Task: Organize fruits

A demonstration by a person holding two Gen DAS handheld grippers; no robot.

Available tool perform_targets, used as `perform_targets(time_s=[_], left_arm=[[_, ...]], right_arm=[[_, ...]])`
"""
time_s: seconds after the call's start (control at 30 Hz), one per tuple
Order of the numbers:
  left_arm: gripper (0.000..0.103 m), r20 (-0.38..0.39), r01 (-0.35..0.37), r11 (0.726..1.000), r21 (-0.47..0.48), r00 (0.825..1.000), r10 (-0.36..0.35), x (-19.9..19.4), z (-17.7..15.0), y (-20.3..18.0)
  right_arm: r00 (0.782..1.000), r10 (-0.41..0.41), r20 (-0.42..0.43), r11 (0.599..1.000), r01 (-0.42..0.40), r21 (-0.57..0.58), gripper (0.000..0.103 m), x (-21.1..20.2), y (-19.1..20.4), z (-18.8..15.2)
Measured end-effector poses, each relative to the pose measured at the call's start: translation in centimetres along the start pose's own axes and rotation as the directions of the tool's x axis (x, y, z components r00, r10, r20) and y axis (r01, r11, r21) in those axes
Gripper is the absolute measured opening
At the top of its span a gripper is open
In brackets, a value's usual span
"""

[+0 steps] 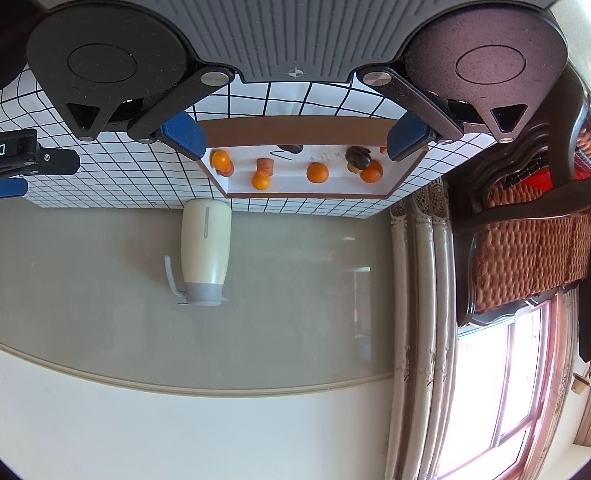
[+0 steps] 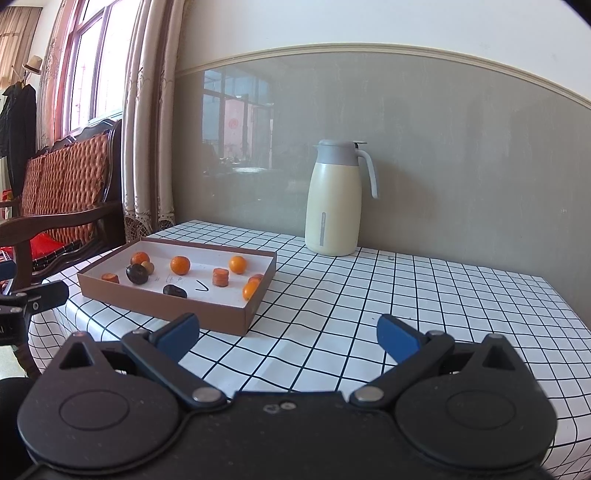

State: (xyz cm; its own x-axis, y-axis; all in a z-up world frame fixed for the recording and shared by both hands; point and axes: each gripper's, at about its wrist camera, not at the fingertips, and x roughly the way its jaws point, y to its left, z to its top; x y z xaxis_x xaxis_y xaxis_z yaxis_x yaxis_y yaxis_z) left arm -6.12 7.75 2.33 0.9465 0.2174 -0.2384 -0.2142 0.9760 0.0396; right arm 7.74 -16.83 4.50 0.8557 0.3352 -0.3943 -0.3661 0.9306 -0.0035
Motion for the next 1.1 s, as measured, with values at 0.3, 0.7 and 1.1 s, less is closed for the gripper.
perform_targets(time_s=[0.3,0.7,1.1], left_arm=[[0.103,-0.005,0.010,1.000,0.005,1.000,-0.010,0.03,0.02,-0.26],[0.103,-0.010,0.014,1.000,0.001,1.000,-0.014,0.11,0.16,-0.32],[0.103,-0.010,0.015,1.000,0.000,1.000,-0.015,0.23,0.14,-0.39]], right_arm=[[1.000,0.000,-0.001,1.000,0.000,0.000,0.097,0.02,-0.03,-0.01],[1.000,0.000,-0.004,1.000,0.000,-0.002,0.097,0.12,-0.07,-0.17],[1.000,-0.001,-0.006,1.000,0.001,-0.003,0.097,0.12,-0.03,-0.31]])
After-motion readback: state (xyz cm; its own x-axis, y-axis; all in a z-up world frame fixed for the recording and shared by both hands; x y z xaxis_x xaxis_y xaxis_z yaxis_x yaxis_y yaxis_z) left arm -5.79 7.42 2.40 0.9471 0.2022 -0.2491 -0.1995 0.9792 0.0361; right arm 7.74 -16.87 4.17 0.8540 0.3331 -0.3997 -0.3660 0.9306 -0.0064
